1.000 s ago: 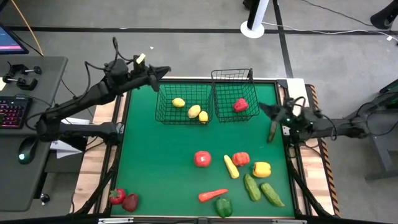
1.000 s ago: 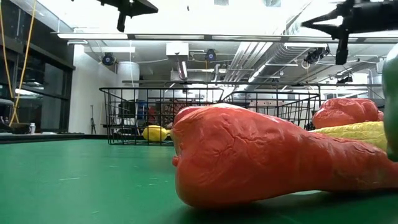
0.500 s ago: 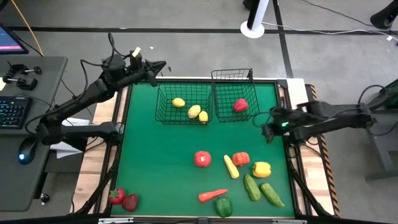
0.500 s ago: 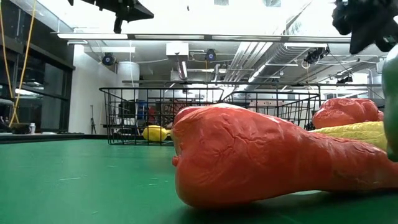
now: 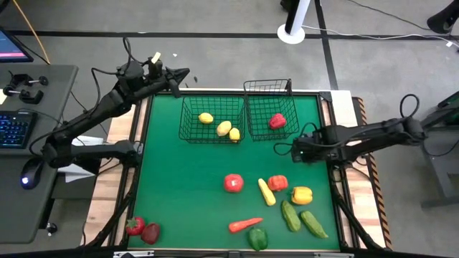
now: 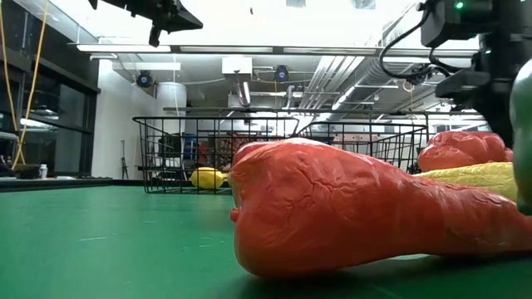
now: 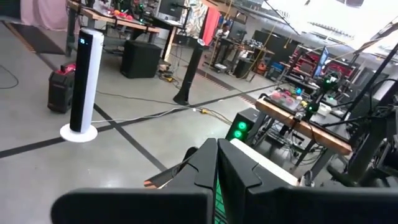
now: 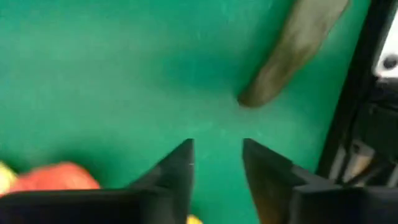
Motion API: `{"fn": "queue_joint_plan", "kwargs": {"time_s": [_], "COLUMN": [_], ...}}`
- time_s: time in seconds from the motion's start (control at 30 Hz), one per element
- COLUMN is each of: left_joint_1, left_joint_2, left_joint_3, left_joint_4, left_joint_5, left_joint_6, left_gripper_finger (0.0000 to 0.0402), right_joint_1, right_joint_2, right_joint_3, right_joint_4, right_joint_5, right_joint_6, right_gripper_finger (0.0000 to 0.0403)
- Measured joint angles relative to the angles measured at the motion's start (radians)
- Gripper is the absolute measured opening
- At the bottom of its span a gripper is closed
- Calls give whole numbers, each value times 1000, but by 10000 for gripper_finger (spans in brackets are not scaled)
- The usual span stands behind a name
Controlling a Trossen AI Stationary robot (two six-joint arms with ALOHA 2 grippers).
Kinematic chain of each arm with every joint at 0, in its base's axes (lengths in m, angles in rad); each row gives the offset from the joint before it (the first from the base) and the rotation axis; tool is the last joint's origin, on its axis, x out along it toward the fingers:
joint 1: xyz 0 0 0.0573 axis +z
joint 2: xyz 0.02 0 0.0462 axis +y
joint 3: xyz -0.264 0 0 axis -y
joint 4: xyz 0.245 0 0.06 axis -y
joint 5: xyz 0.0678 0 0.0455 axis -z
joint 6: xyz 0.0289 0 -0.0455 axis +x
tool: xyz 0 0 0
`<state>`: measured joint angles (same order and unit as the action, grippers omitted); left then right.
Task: Sort produce into baskets
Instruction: Put the green chili pepper into the right wire basket
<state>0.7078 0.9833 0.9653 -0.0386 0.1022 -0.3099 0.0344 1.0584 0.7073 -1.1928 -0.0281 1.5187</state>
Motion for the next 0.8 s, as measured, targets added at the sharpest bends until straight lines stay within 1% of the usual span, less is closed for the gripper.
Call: {"fn": "queue_joint_plan", "kwargs": {"time_s": [0.17, 0.23, 0.3, 0.4, 0.57, 0.67, 0.8], "left_joint_1": [0, 0, -2, -2, -2, -2, -2], "left_joint_2": [0, 0, 0, 0, 0, 0, 0], "left_joint_3": [0, 0, 0, 0, 0, 0, 0], "left_joint_4": [-2, -2, -2, -2, -2, -2, -2], "left_joint_5": [0, 0, 0, 0, 0, 0, 0], "left_joint_6": [-1, -3, -15, -19, -19, -17, -2], "left_gripper_finger": [0, 0, 0, 0, 0, 0, 0], "right_joint_1": [-50, -79, -101, -115, -115, -119, -137], "right_joint_2": [60, 96, 140, 218, 336, 394, 461], "right_joint_3": [0, 0, 0, 0, 0, 0, 0], "right_joint_4": [-17, -23, -23, -22, -26, -28, -30], "right_joint_5": [113, 132, 141, 142, 130, 139, 150], "right_joint_6": [138, 160, 168, 167, 151, 169, 179], "right_gripper_finger": [225, 254, 271, 280, 281, 281, 268]}}
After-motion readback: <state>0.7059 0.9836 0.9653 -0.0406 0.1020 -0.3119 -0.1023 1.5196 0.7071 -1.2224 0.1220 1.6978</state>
